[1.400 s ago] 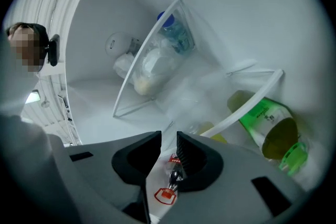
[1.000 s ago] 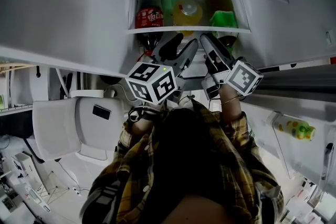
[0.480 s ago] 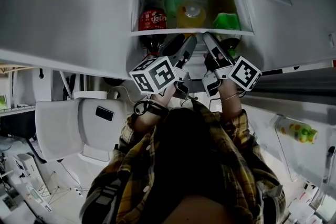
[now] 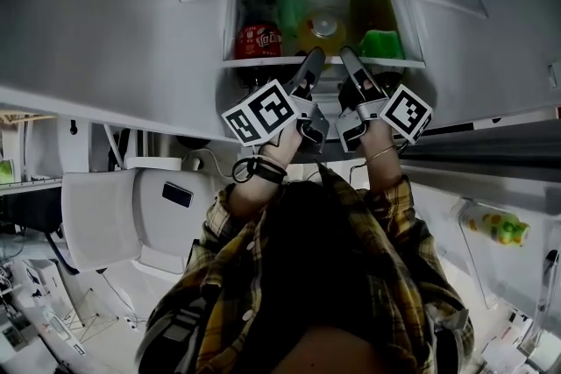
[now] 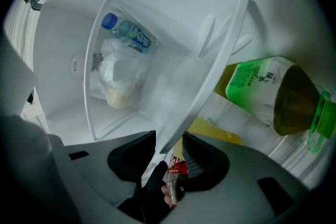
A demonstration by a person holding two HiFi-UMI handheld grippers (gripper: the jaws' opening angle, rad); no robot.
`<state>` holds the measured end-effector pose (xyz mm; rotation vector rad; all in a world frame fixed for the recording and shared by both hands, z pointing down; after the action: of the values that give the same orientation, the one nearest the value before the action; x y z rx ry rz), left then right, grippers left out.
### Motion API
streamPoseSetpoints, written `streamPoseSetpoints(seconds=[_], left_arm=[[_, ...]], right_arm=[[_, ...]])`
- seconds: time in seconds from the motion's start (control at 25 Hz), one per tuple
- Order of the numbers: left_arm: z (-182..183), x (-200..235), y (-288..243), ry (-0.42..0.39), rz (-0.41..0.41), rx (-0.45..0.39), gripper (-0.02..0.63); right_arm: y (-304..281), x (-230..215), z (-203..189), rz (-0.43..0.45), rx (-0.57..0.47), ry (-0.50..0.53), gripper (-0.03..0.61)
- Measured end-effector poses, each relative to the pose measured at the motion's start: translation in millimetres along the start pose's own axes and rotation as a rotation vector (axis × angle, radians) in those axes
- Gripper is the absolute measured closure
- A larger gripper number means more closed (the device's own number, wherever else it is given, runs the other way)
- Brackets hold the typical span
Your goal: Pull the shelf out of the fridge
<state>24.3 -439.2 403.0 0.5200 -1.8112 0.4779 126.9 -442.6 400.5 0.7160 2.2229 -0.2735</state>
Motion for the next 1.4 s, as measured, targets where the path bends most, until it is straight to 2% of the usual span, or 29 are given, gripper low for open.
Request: streamPoseSetpoints(seconds=[0.12, 0.6, 0.72, 0.8, 0.96, 1.4], left_arm=[[7.3, 2.2, -5.1, 0.026, 0.013, -0.035, 0.417], [36.7, 2.8, -17.4, 0.093, 0.004, -0.116, 0.434], [38.9, 5.9, -16.7, 0.099, 0.019, -0.129, 0.481], [38.8, 8.4, -15.4, 0.108, 0.024, -0.140, 0.542], [39.4, 9.2, -15.3, 0.114, 0.020, -0.146, 0.549], [32.8, 8.1, -6.6, 0.136, -0.002, -0.154, 0.557]], right_arm=[[-9.3, -1.6, 1.2, -0.004, -0.011, -0.034, 0.431], [-21.1, -9.3, 12.8, -0.033, -0.020, -0.040, 0.444], [-20.1, -13.3, 11.4, -0.054, -0.019, -0.047, 0.497], [-20.2, -14.0, 10.7, -0.051, -0.024, -0.065, 0.503], [-20.3, -13.9, 10.6, -0.033, -0.037, -0.105, 0.512], [-11.3, -10.7, 7.0, -0.005, -0.052, -0.130, 0.520]])
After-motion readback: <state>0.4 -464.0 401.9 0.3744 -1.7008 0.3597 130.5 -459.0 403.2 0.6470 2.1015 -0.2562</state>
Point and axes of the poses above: the fingertips, and each gripper's own axes: y backward along the fingers, x to its left, z out of its top, the point moved 2 cm from there along y, backward along the fingers, and after that the axes turned 15 degrees about y, right-handed, at the moved point
